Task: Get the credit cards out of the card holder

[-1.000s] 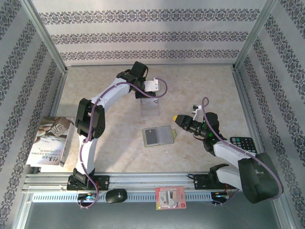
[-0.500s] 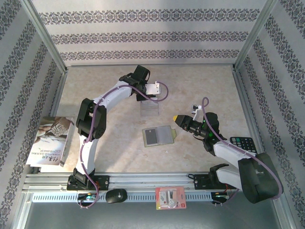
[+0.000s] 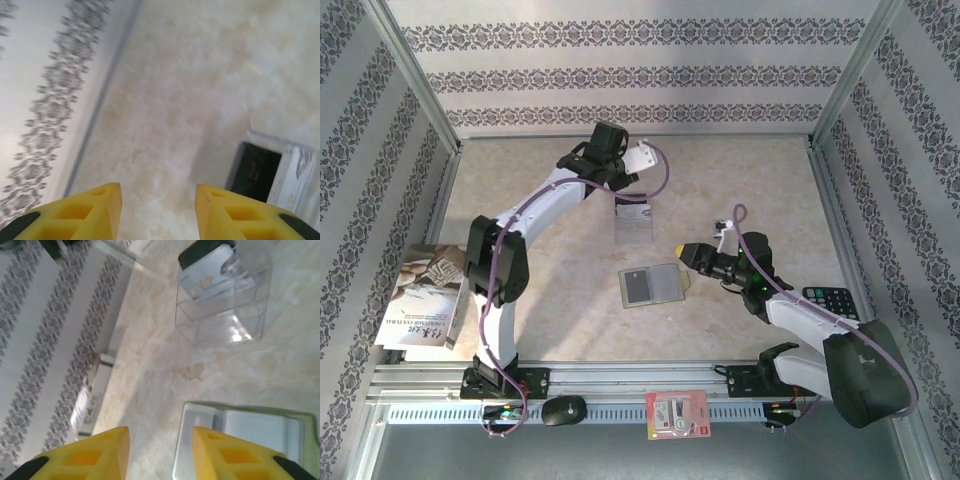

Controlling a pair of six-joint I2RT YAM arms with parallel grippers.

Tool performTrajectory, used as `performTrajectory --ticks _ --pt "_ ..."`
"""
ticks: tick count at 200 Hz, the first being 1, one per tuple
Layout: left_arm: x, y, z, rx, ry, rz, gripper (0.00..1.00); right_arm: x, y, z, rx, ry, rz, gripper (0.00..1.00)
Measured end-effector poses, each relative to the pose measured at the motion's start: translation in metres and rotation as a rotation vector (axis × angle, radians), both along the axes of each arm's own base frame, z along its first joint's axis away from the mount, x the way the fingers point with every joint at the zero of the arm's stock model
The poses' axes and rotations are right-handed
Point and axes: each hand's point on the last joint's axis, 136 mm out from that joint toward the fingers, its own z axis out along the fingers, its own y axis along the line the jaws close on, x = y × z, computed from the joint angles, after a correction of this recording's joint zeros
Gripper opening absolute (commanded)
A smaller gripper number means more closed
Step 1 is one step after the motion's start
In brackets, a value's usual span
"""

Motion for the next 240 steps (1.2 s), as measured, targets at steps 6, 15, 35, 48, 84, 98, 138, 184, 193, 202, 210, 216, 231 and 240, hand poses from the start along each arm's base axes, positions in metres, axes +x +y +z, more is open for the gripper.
performTrajectory --ticks 6,15,35,48,84,98,138,184,193,202,210,216,231,240 --pt "-0.003 0.002 0.017 -0.053 -0.022 0.028 0.43 -0.002 0.006 0.001 -0.021 -0.006 0.02 0.39" --pt "-0.01 0.006 0.039 -0.13 -0.047 0.07 0.45 -0.005 0.015 0.002 -0.062 -0.024 0.051 0.4" --pt "-0.038 0.021 0.073 -0.32 -0.059 0.174 0.46 -0.013 0.034 0.001 -0.163 -0.056 0.112 0.42" --pt "-0.057 0.033 0.077 -0.439 -0.03 0.251 0.46 -0.018 0.046 -0.005 -0.245 -0.071 0.153 0.42" --pt "-0.12 0.073 -0.006 -0.685 0.183 0.506 0.45 -0.037 0.077 -0.038 -0.517 -0.108 0.296 0.42" --pt "-0.147 0.089 -0.057 -0.704 0.29 0.611 0.44 -0.042 0.088 -0.049 -0.613 -0.128 0.347 0.42" --pt "-0.203 0.118 -0.118 -0.767 0.43 0.779 0.45 -0.039 0.105 -0.082 -0.833 -0.161 0.439 0.42" --pt "-0.215 0.123 -0.109 -0.855 0.418 0.797 0.45 -0.041 0.108 -0.117 -1.027 -0.169 0.504 0.4" --pt "-0.215 0.123 -0.108 -0.859 0.417 0.797 0.45 -0.042 0.107 -0.119 -1.047 -0.174 0.508 0.38" --pt "-0.215 0.123 -0.108 -0.86 0.417 0.797 0.45 -0.041 0.108 -0.118 -1.062 -0.184 0.51 0.36" --pt "-0.215 0.123 -0.108 -0.86 0.418 0.797 0.45 -0.04 0.107 -0.119 -1.076 -0.19 0.509 0.34" --pt "-0.215 0.123 -0.108 -0.86 0.418 0.797 0.45 -0.04 0.108 -0.119 -1.086 -0.194 0.51 0.32" --pt "-0.216 0.123 -0.109 -0.859 0.421 0.797 0.45 -0.038 0.108 -0.119 -1.105 -0.205 0.504 0.22" --pt "-0.216 0.123 -0.11 -0.859 0.426 0.794 0.45 -0.037 0.107 -0.119 -1.111 -0.206 0.495 0.16"
